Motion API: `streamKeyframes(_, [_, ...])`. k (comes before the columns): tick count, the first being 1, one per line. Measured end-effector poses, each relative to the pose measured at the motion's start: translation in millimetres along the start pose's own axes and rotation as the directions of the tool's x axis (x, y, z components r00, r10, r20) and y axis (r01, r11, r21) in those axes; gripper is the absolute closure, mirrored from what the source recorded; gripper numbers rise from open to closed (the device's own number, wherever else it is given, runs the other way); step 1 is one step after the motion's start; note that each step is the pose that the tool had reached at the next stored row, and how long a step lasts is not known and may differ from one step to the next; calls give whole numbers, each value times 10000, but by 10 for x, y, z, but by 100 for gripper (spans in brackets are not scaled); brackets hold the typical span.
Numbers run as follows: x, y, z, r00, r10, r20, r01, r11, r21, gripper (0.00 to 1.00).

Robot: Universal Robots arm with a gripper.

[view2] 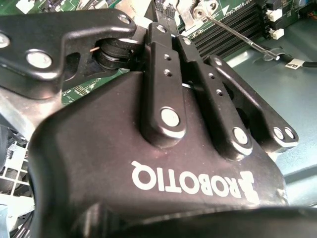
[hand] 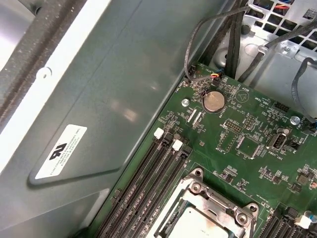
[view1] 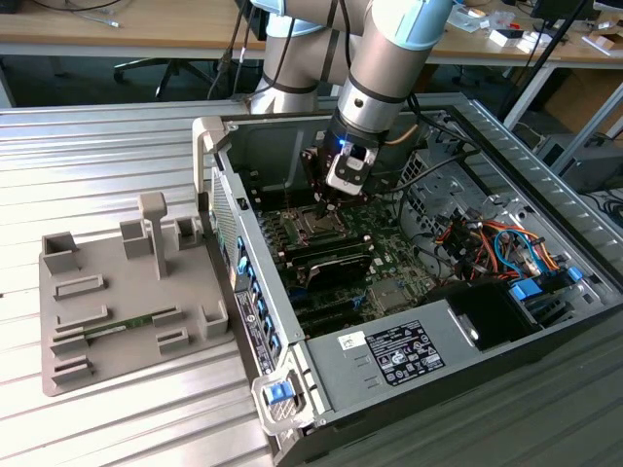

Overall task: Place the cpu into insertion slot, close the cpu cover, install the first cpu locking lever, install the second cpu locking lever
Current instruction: 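Install the first cpu locking lever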

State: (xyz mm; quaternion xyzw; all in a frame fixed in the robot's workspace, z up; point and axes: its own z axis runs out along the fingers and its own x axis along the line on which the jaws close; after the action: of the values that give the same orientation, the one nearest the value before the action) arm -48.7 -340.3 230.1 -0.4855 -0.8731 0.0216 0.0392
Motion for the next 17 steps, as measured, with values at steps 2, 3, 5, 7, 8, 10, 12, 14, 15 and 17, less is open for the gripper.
streamKeyframes(2, [0,0,0,10000,-68,5,68,10000,4,90])
streamKeyframes(3, [0,0,0,10000,-78,6,78,10000,4,90])
streamKeyframes(5, [0,0,0,10000,-98,7,98,10000,5,90])
streamKeyframes(7, [0,0,0,9999,-114,9,114,9999,6,90])
streamKeyframes(8, [0,0,0,9999,-123,9,123,9999,6,90])
streamKeyframes(10, [0,0,0,9999,-140,11,140,9999,6,90])
streamKeyframes(12, [0,0,0,9999,-151,12,151,9999,7,90])
streamKeyframes(14, [0,0,0,9999,-163,12,163,9999,8,90])
streamKeyframes(15, [0,0,0,9999,-172,13,172,9999,9,90])
streamKeyframes(17, [0,0,0,9998,-186,14,186,9998,9,90])
